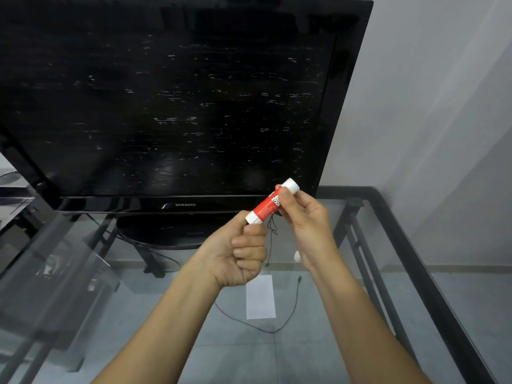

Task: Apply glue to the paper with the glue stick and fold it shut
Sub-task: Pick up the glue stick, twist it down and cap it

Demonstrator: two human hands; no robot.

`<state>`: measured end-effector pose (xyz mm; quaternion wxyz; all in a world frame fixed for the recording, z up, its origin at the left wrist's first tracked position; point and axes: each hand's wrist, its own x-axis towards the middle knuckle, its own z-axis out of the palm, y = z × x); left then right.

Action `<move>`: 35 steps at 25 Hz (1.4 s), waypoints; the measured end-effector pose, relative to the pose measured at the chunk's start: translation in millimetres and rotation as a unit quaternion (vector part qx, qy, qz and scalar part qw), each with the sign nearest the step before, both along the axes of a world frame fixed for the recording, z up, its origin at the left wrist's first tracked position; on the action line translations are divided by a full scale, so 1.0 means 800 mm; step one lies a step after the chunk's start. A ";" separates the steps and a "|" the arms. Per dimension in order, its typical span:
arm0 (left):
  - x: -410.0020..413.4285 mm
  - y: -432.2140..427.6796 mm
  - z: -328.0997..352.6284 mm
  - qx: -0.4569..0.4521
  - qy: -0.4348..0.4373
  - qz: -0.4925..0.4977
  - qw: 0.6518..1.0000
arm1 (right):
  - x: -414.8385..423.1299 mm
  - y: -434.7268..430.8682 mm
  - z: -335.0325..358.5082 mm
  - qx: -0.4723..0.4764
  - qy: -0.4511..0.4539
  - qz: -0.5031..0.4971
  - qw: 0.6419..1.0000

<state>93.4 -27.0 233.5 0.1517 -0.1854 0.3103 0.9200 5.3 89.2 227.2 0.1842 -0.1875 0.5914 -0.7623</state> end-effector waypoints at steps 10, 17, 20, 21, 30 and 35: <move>0.004 0.012 -0.039 -0.714 0.203 0.244 0.624 | -0.005 0.003 -0.013 0.060 -0.026 -0.020 0.998; -0.017 -0.003 -0.066 -0.742 0.160 0.263 0.595 | -0.078 0.016 -0.079 0.192 0.006 -0.053 0.980; -0.028 -0.008 -0.077 -0.730 0.124 0.253 0.623 | -0.120 0.029 -0.151 0.385 0.083 -0.088 0.915; -0.031 -0.008 -0.081 -0.726 0.116 0.251 0.629 | -0.127 0.030 -0.178 0.451 0.139 -0.055 0.880; -0.036 -0.020 -0.108 -0.739 0.093 0.227 0.628 | -0.139 0.028 -0.293 0.667 0.365 0.101 0.642; -0.039 -0.035 -0.110 -0.717 0.078 0.252 0.646 | -0.121 -0.002 -0.223 0.384 0.133 -0.084 0.910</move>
